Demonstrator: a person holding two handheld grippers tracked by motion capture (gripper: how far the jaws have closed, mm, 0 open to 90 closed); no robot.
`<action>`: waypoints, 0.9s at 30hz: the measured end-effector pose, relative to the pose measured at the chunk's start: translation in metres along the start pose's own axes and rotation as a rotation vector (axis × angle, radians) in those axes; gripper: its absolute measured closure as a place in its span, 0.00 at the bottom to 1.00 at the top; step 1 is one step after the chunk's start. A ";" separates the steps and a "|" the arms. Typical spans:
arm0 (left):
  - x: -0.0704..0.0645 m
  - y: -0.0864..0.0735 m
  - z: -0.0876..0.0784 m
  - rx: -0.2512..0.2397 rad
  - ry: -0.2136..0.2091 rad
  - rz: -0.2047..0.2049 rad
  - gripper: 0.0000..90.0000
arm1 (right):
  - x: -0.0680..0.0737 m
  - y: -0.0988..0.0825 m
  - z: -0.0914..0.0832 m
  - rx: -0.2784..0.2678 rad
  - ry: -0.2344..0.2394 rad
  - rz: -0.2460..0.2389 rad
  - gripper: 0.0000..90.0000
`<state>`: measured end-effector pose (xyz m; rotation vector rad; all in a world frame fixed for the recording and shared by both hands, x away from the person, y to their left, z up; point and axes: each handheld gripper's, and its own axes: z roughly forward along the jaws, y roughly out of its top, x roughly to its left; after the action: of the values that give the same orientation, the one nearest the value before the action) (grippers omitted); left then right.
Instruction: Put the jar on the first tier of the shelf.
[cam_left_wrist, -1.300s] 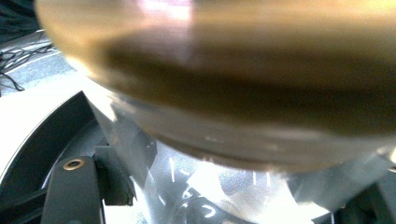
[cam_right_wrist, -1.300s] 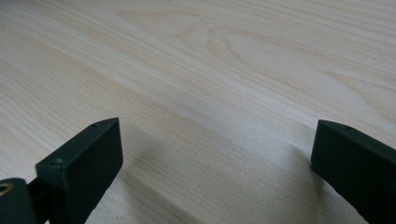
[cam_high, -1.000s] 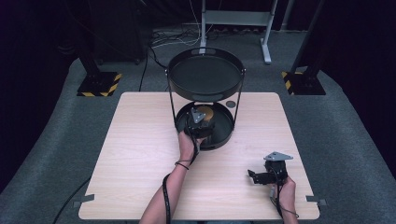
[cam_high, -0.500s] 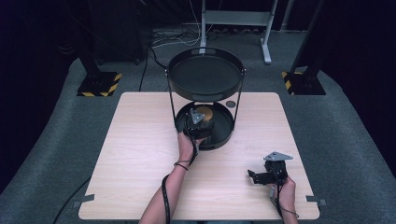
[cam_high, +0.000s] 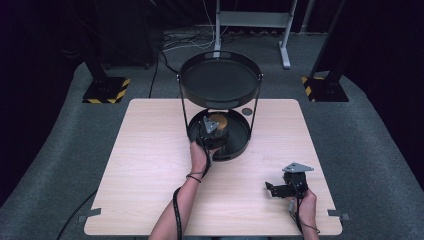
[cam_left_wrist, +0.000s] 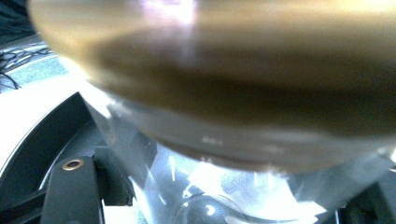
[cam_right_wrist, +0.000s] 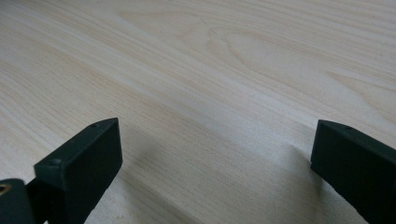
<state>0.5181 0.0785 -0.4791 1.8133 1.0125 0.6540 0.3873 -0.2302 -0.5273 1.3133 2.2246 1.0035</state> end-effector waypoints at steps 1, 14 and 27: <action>0.000 0.000 0.000 0.007 -0.003 0.007 0.27 | 0.000 0.000 0.000 0.000 0.000 -0.001 0.02; 0.008 0.005 -0.022 0.159 -0.045 0.056 0.00 | -0.001 0.000 0.000 -0.004 0.004 0.003 0.01; 0.018 -0.021 -0.064 0.263 -0.042 0.091 0.00 | 0.000 0.000 0.000 0.000 0.003 -0.001 0.01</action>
<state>0.4701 0.1287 -0.4701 2.1041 1.0304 0.5544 0.3874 -0.2302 -0.5273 1.3114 2.2275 1.0053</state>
